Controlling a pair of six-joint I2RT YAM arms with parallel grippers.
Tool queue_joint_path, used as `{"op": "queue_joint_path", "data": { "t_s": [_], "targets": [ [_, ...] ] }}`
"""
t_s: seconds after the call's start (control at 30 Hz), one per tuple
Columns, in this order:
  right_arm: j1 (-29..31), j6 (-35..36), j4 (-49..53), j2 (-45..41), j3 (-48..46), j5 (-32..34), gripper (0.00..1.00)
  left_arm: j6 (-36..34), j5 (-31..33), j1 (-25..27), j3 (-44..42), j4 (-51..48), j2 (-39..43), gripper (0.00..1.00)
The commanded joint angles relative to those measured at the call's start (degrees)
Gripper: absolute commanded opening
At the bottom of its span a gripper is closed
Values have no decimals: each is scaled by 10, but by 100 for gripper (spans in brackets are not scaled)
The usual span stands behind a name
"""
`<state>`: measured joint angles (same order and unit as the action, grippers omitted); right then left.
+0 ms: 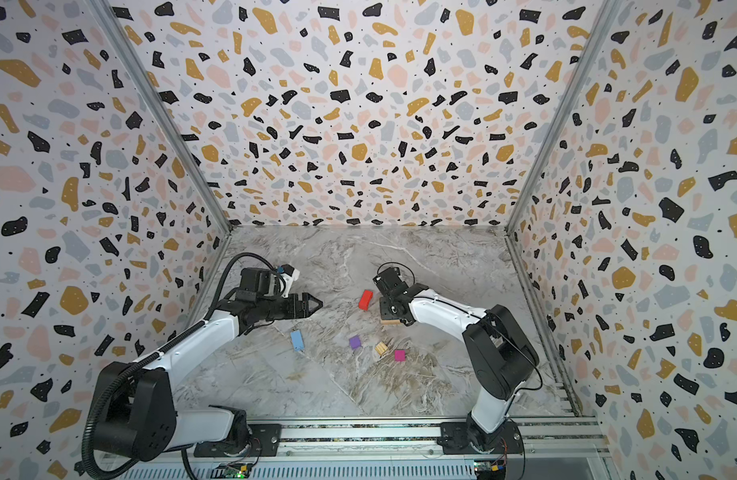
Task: Build the wood block tower
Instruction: 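Carry the orange bar with the right gripper onto the wood bar stack, then hold the orange bar upright on top of the stack with the right gripper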
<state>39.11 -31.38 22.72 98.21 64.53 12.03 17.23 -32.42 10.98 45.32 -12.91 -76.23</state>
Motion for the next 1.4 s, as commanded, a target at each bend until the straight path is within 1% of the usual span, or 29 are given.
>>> {"op": "queue_joint_path", "data": {
  "t_s": [0.0, 0.43, 0.67, 1.0, 1.37],
  "targets": [
    [-2, 3, 2, 0, 9, 4, 23, 8, -37, 2, -8, 34, 4, 91],
    [-12, -11, 3, 23, 20, 4, 24, 2, -22, 4, -5, 26, 7, 91],
    [-12, -21, 4, 32, 29, -7, 24, 2, -22, 4, -4, 24, 7, 91],
    [-12, -43, 6, 43, 31, -1, 25, 3, -22, 4, -5, 26, 9, 91],
    [-12, -49, 4, 50, 36, -3, 25, 4, -24, 4, -6, 27, 10, 91]
  ]
}}
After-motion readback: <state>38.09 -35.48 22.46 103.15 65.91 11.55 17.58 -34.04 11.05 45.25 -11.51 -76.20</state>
